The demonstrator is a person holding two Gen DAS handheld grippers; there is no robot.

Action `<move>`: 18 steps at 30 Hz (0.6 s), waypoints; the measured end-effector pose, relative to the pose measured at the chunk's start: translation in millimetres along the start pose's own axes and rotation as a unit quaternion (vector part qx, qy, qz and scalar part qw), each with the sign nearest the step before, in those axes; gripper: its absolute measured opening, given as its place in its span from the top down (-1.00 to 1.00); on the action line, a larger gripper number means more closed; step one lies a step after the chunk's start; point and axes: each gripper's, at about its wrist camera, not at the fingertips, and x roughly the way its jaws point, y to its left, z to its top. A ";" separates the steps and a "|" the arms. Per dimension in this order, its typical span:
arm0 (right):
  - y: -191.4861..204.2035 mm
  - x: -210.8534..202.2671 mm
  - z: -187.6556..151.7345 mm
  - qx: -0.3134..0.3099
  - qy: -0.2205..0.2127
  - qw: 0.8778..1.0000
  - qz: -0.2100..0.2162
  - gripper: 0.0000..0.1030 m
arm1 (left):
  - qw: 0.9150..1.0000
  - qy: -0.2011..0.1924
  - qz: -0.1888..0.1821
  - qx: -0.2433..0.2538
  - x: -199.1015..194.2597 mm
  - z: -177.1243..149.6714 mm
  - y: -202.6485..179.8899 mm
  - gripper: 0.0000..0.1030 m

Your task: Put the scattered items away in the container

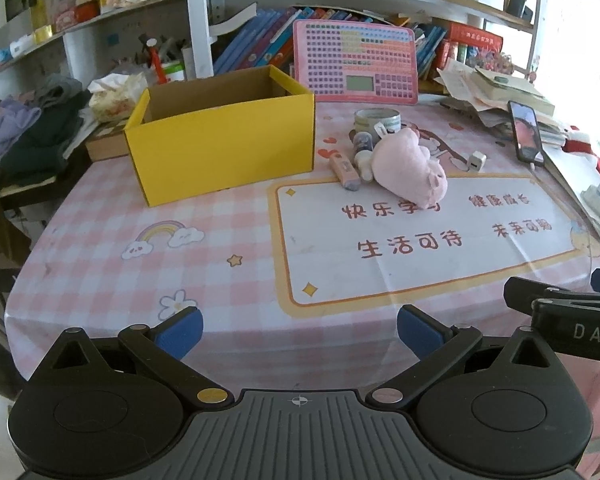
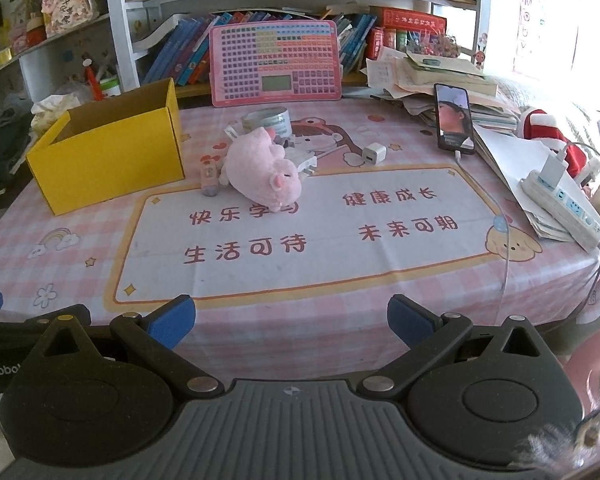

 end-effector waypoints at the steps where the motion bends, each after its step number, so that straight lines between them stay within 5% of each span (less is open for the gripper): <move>1: 0.9 -0.2 0.2 -0.001 0.000 1.000 0.000 -1.00 | 1.000 -0.002 -0.003 -0.001 -0.9 0.0 0.8 -1.00; 18: 4.6 -0.5 0.1 -0.003 0.005 1.000 0.002 -1.00 | 1.000 -0.001 -0.006 -0.003 -0.1 -1.1 3.5 -1.00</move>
